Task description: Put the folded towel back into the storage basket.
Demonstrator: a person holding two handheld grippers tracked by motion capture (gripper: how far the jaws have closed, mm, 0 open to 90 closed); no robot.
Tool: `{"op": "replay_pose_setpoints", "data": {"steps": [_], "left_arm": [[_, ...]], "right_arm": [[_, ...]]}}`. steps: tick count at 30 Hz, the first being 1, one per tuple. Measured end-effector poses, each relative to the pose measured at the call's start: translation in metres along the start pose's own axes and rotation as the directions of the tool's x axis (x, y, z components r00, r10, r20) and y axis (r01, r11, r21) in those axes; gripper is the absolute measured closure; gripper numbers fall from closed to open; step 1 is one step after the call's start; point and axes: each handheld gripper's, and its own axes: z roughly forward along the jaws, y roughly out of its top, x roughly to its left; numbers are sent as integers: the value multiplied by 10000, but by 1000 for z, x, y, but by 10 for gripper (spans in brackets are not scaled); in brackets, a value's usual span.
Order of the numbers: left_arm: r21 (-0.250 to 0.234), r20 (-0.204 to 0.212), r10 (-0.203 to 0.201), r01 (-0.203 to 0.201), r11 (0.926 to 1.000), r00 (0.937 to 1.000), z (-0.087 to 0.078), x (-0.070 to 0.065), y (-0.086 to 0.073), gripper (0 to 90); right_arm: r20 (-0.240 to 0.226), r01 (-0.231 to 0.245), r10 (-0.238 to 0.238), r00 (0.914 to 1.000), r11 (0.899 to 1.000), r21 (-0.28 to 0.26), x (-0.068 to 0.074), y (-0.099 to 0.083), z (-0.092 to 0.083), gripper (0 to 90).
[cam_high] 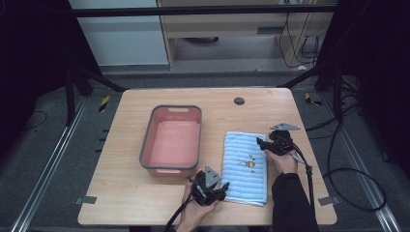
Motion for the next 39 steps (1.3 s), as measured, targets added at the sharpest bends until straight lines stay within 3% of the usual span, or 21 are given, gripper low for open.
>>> {"op": "replay_pose_setpoints", "data": {"steps": [7, 10, 17, 26, 35, 39], "left_arm": [[79, -162, 82, -80, 9999, 9998, 5, -3, -4, 482], [109, -139, -62, 63, 9999, 9999, 7, -2, -5, 488], [146, -119, -51, 53, 9999, 9999, 9, -4, -5, 505], [251, 338, -244, 236, 9994, 9991, 10, -3, -5, 631], [217, 297, -65, 58, 9997, 9995, 11, -8, -4, 750], [205, 201, -12, 8, 9998, 9998, 11, -9, -3, 793]], "right_arm": [[-67, -10, 13, 10000, 9991, 434, -1, -7, 10, 476], [-121, -51, 59, 9999, 9977, 670, 1, -10, 14, 488], [-158, -205, 217, 9996, 9971, 735, -1, -13, 17, 511], [-249, -303, 322, 9992, 9969, 724, -2, -16, 17, 593], [-600, -607, 651, 9961, 9956, 717, -1, -17, 17, 763], [-636, -635, 681, 9956, 9954, 722, 0, -17, 17, 798]]}}
